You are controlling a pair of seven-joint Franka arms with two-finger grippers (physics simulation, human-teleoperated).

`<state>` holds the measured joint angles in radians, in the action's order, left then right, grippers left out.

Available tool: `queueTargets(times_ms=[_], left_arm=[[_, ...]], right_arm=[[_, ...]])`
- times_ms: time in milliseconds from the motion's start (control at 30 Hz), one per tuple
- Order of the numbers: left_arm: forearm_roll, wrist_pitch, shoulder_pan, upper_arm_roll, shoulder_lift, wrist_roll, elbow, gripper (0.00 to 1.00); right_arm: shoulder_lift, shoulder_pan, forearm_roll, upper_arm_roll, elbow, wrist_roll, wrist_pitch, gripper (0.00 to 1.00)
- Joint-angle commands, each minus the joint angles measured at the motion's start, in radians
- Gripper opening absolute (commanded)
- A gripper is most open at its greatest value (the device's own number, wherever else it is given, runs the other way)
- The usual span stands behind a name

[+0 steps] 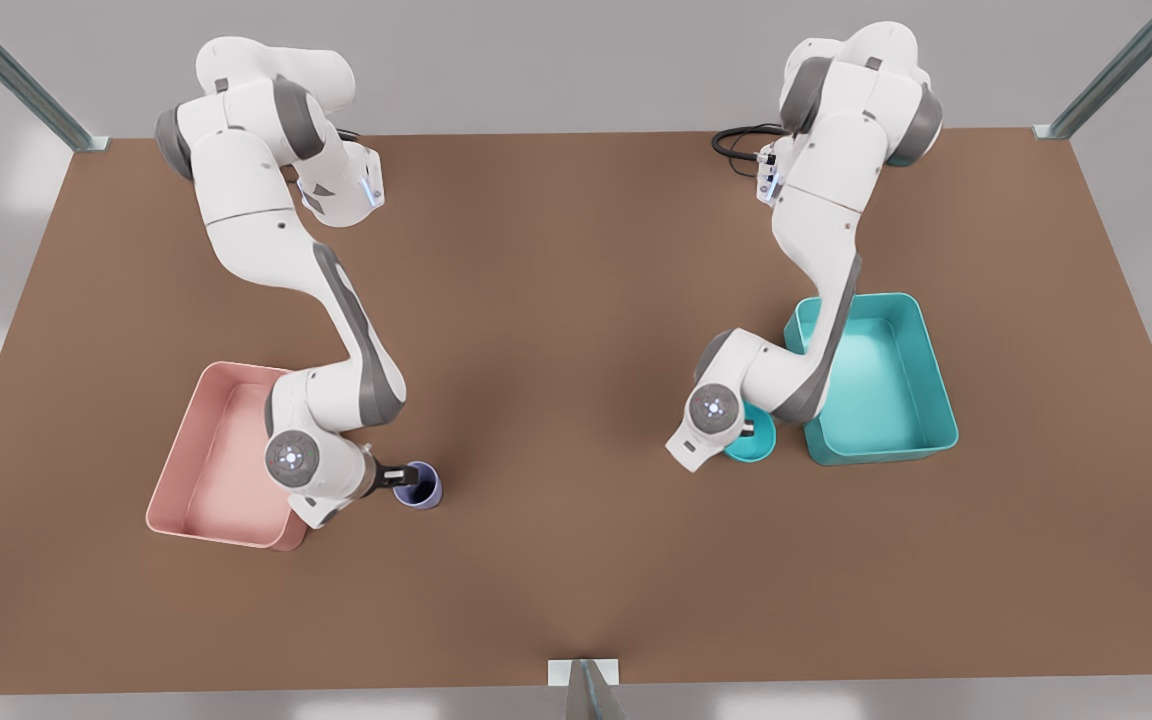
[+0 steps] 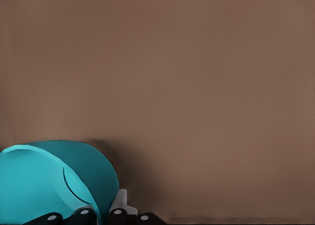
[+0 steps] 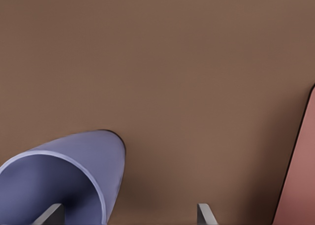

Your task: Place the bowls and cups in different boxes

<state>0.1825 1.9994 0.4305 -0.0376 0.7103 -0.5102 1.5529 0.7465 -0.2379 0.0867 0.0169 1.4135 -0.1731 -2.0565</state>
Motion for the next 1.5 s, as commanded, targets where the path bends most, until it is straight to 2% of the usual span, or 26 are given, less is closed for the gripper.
queueTargets(times_ms=[0,67,200,233,267,300,333,433,467,633,700,733,767,833,900,967,1033,1133,1233,1433,1467], left_arm=[[0.037,-0.146,0.002,0.001,-0.028,-0.082,-0.010,0.21],[0.095,-0.321,-0.016,0.004,-0.078,-0.122,-0.050,0.21],[0.017,-0.380,-0.190,0.038,-0.265,-0.117,-0.008,0.21],[0.017,-0.329,-0.225,0.038,-0.285,-0.116,0.039,0.21],[0.017,-0.262,-0.252,0.039,-0.311,-0.080,0.122,0.21],[0.017,-0.196,-0.260,0.039,-0.322,-0.080,0.189,0.21],[0.018,-0.102,-0.277,0.041,-0.334,-0.080,0.274,0.21],[0.017,-0.008,-0.312,0.067,-0.335,-0.059,0.351,0.21],[0.017,0.033,-0.315,0.068,-0.331,-0.059,0.374,0.21],[0.018,0.194,-0.341,0.074,-0.258,-0.060,0.435,0.21],[0.018,0.196,-0.345,0.074,-0.242,-0.059,0.435,0.21],[0.018,0.193,-0.348,0.074,-0.242,-0.054,0.435,0.64],[0.018,0.190,-0.348,0.074,-0.246,-0.054,0.435,1.00],[0.018,0.154,-0.348,0.074,-0.273,-0.053,0.432,1.00],[0.017,0.001,-0.343,0.073,-0.382,-0.037,0.409,1.00],[-0.046,-0.286,-0.343,0.064,-0.413,0.032,0.217,1.00],[-0.138,-0.499,-0.338,0.048,-0.446,0.157,0.038,1.00],[-0.141,-0.752,-0.338,0.001,-0.468,0.519,-0.172,1.00],[-0.141,-0.843,-0.338,-0.007,-0.428,0.529,-0.290,1.00],[-0.143,-0.786,-0.335,-0.015,-0.382,0.523,-0.306,1.00],[-0.150,-0.713,-0.340,-0.016,-0.391,0.521,-0.254,1.00]], right_arm=[[0.010,-0.003,-0.002,0.000,-0.002,-0.028,-0.022,1.00],[0.031,-0.003,-0.002,0.000,-0.004,-0.028,-0.054,1.00],[0.059,-0.014,-0.001,0.000,-0.005,-0.029,-0.091,0.99],[0.059,-0.014,-0.001,0.001,-0.005,-0.029,-0.091,0.81],[0.059,-0.014,0.001,0.001,-0.005,-0.029,-0.091,0.59],[0.059,-0.014,0.001,0.001,-0.005,-0.031,-0.091,0.49],[0.060,-0.014,0.001,0.001,-0.007,-0.037,-0.091,0.40],[0.059,-0.012,0.005,0.001,-0.028,-0.032,-0.090,0.24],[0.059,-0.012,0.005,0.001,-0.030,-0.032,-0.090,0.21],[0.016,-0.014,0.008,0.001,-0.048,-0.029,-0.071,0.21],[-0.071,0.020,0.005,-0.003,-0.047,0.171,-0.002,0.21],[-0.118,0.038,-0.004,-0.008,-0.048,0.279,0.044,0.21],[-0.162,0.055,-0.007,-0.018,-0.048,0.389,0.082,0.21],[-0.205,0.080,-0.047,-0.072,-0.051,0.564,0.127,0.21],[-0.222,0.107,-0.051,-0.143,-0.051,0.725,0.139,0.21],[-0.219,0.109,-0.062,-0.218,-0.047,0.785,0.142,0.21],[-0.197,0.164,-0.061,-0.224,-0.042,0.802,0.141,0.21],[-0.115,0.200,-0.031,-0.223,-0.042,0.824,0.119,0.21],[-0.067,0.210,-0.001,-0.223,-0.015,0.817,0.035,0.21],[-0.012,0.207,0.067,-0.219,0.010,0.814,-0.007,0.21],[-0.009,0.209,0.070,-0.219,0.010,0.814,-0.007,0.21]])
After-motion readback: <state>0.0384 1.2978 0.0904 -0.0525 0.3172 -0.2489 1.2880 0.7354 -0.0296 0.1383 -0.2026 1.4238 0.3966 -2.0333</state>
